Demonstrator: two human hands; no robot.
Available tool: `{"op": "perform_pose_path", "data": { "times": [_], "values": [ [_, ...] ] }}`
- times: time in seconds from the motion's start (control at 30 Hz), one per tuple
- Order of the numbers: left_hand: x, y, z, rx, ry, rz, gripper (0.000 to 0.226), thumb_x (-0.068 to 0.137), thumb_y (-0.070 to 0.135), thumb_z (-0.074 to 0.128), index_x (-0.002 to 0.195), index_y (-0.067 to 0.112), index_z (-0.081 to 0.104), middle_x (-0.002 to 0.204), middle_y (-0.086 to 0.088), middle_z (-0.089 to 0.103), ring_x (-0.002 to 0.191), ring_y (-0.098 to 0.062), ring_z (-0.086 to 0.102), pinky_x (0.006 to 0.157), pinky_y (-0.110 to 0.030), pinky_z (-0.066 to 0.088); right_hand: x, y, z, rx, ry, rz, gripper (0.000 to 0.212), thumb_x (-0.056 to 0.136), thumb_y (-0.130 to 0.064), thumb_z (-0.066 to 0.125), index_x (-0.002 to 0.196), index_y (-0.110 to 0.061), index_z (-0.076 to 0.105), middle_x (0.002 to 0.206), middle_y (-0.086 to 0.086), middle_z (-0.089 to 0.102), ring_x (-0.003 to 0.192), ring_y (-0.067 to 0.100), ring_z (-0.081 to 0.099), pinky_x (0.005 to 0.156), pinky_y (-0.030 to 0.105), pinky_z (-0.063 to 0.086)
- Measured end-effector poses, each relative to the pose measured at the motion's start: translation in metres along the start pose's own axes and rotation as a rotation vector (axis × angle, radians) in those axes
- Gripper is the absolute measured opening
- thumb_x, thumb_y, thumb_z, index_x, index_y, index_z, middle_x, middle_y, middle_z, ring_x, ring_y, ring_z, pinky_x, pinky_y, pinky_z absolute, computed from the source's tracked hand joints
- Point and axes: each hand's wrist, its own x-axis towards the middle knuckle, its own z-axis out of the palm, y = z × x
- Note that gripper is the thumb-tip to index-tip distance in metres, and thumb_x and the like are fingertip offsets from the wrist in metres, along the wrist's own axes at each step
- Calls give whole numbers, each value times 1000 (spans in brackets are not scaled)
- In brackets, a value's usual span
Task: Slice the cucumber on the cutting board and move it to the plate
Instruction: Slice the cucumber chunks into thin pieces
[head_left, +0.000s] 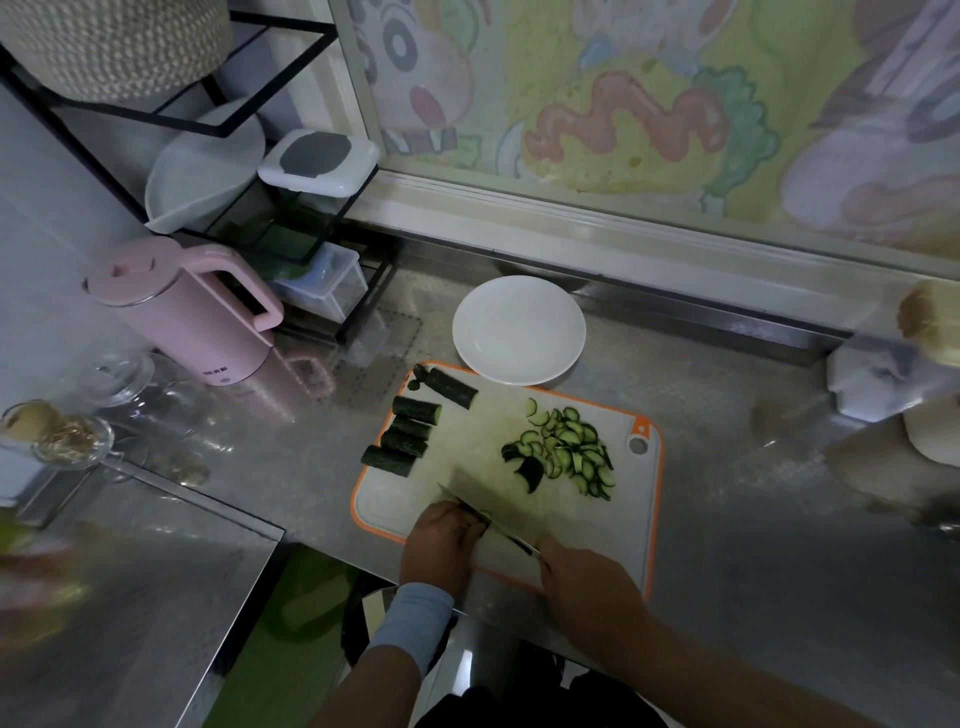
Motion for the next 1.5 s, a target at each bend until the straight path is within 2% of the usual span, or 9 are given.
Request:
{"op": "perform_pose_path", "data": {
  "times": [0.13, 0.23, 0.57, 0.77, 0.93, 1.1, 1.3, 1.4, 1.5],
  "values": [
    [0, 0, 0, 8, 22, 35, 7, 72, 21, 69, 71, 16, 74, 73, -1, 66, 67, -20, 62, 65, -19, 44, 3, 0, 3, -25, 17, -10, 53, 80, -49, 17, 97, -15, 54, 67, 2, 60, 54, 21, 53, 47, 32, 37],
    [-1, -1, 2, -8, 28, 18, 1, 71, 15, 75, 72, 14, 74, 74, -2, 66, 69, -20, 62, 66, -18, 43, 10, -2, 14, -135, 79, -37, 28, 77, -40, 36, 86, -20, 55, 49, -1, 50, 37, 10, 47, 37, 25, 20],
    [1, -7, 0, 89, -31, 56, 13, 75, 22, 61, 74, 22, 74, 76, 5, 66, 71, -14, 61, 64, -13, 37, 30, -12, 25, -14, -43, -10, 38, 75, -17, 70, 106, -11, 50, 75, 6, 64, 65, 25, 63, 51, 30, 41],
    [1, -14, 4, 136, -28, 179, 31, 81, 29, 45, 75, 22, 75, 77, 6, 68, 72, -16, 64, 63, -18, 48, 14, -2, 18, -93, 91, -22, 31, 70, -27, 64, 99, -19, 53, 52, -4, 55, 40, 14, 54, 34, 23, 30],
    [0, -9, 1, 30, 6, 93, 14, 75, 21, 61, 73, 20, 75, 76, 3, 68, 71, -17, 63, 64, -19, 49, 4, -2, 7, -2, 44, 1, 66, 74, -55, 8, 105, -17, 52, 79, 6, 64, 71, 27, 63, 56, 32, 36],
    [-2, -4, -1, -16, 27, 77, 10, 72, 16, 64, 71, 17, 74, 75, 1, 66, 69, -17, 62, 64, -18, 47, 10, -2, 15, -131, 102, -69, 29, 78, -41, 36, 90, -20, 53, 50, -4, 53, 39, 9, 50, 34, 21, 31],
    [-1, -14, 10, -29, -1, 12, 20, 80, 26, 57, 74, 18, 74, 80, 0, 63, 79, -16, 56, 69, -21, 47, 30, -8, 26, -31, 5, -48, 27, 73, -22, 60, 98, -14, 54, 65, 0, 61, 53, 18, 60, 43, 24, 41],
    [-1, -8, 5, -26, -14, -53, 13, 76, 22, 62, 70, 17, 73, 75, -2, 62, 72, -20, 59, 65, -19, 41, 34, -13, 24, -20, -63, -2, 30, 85, -15, 54, 114, -12, 49, 91, 7, 64, 81, 26, 63, 66, 36, 48],
    [-2, -7, 3, 9, -21, -33, 15, 79, 23, 62, 74, 16, 74, 75, -3, 64, 73, -21, 59, 68, -20, 40, 27, -12, 23, -22, -32, -15, 30, 88, -15, 51, 118, -12, 49, 92, 7, 65, 82, 27, 63, 65, 36, 46]
  ]
}}
